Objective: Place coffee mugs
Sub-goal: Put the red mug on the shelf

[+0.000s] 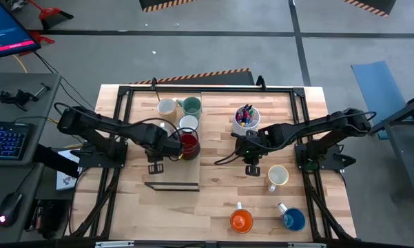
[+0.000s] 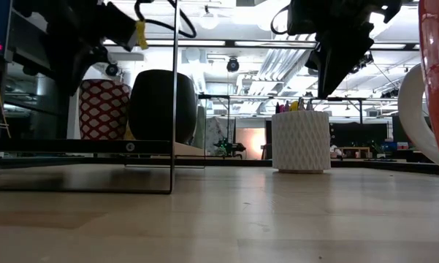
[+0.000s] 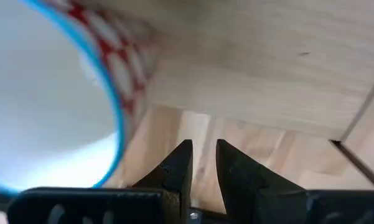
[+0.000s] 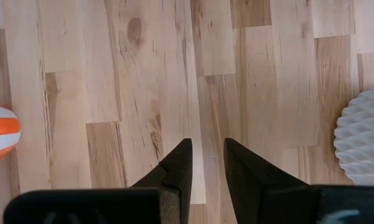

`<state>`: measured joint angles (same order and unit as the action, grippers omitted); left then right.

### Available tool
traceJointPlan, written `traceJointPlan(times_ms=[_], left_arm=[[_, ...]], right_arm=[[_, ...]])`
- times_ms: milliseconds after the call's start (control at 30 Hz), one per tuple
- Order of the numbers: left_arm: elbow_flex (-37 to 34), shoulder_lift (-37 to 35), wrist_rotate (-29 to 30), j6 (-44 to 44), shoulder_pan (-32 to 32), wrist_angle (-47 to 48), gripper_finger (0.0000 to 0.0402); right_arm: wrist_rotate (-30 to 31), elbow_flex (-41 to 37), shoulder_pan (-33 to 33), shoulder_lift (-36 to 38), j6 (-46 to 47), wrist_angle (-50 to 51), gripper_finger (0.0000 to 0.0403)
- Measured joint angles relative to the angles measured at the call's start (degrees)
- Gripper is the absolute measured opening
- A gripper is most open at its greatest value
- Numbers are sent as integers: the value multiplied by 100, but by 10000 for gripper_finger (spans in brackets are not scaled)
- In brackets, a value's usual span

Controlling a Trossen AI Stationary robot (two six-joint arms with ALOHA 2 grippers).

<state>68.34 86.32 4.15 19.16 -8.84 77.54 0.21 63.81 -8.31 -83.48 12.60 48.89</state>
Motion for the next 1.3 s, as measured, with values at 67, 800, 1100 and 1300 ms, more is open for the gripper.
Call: traceJointPlan(times_ms=[67,800,1100,1300], left_arm=[[0,0,215,9,2,-16,62],[0,2,896,-335,333,-197,62],[0,-4,665,-124,267,391,62],[0,-4,1227,-81,276,496,62]], right_arm=[[0,0,0,0,0,12,71],[0,0,0,0,39,17,71],[0,0,1,0,-2,17,71],[0,0,2,0,23,17,71]])
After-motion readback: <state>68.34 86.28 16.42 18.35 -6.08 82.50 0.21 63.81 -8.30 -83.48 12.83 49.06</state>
